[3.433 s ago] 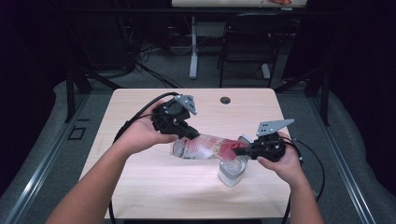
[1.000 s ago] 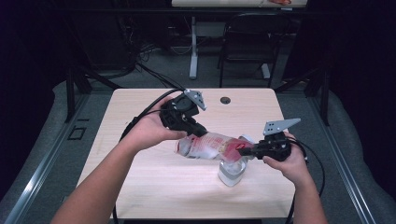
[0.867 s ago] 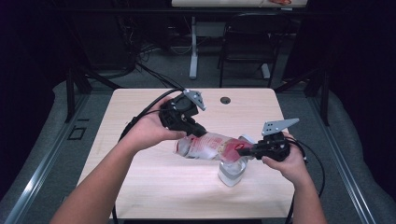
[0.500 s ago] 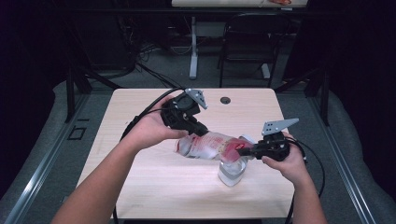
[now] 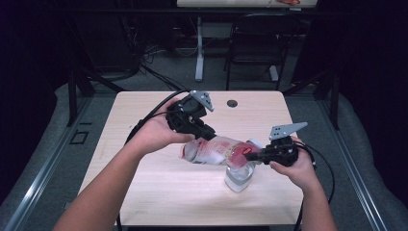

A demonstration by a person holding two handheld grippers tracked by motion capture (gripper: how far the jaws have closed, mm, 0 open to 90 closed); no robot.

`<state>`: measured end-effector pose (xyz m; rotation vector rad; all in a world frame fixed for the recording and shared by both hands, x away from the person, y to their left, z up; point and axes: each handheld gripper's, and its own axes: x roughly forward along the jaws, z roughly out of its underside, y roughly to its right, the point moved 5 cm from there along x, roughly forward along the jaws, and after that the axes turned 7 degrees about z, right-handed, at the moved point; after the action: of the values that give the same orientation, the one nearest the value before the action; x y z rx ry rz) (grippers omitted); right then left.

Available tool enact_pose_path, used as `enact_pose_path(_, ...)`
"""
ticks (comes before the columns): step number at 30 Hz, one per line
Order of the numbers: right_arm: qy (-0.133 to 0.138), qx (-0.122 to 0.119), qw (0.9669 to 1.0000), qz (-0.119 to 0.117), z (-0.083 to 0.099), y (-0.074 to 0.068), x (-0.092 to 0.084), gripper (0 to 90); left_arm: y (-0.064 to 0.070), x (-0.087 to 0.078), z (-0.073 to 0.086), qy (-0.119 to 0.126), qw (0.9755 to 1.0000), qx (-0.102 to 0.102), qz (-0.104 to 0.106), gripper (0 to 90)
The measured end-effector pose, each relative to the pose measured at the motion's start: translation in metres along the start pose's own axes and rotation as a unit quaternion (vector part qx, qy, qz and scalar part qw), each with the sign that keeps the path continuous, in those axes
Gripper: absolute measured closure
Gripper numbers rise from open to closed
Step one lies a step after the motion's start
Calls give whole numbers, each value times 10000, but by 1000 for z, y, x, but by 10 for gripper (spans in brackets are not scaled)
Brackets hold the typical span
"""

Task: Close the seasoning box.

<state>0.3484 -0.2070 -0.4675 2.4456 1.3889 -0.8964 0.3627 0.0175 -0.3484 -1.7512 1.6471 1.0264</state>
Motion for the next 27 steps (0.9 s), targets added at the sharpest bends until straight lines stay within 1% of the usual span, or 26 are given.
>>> enact_pose_path(4, 14, 3, 10000, 30, 0, 0, 0, 900, 1, 0, 0, 23, 10000, 1, 22, 834)
enact_pose_path(9, -9, 11, 10000, -6, 0, 0, 0, 900, 1, 1, -1, -9, 10000, 19, 48, 844)
enact_pose_path(20, -5, 36, 10000, -22, 1, 1, 0, 900, 1, 1, -3, -65, 10000, 55, -4, 858)
enact_pose_path(27, 1, 40, 10000, 0, 1, 2, 1, 900, 1, 2, -4, -79, 9999, 74, -1, 866)
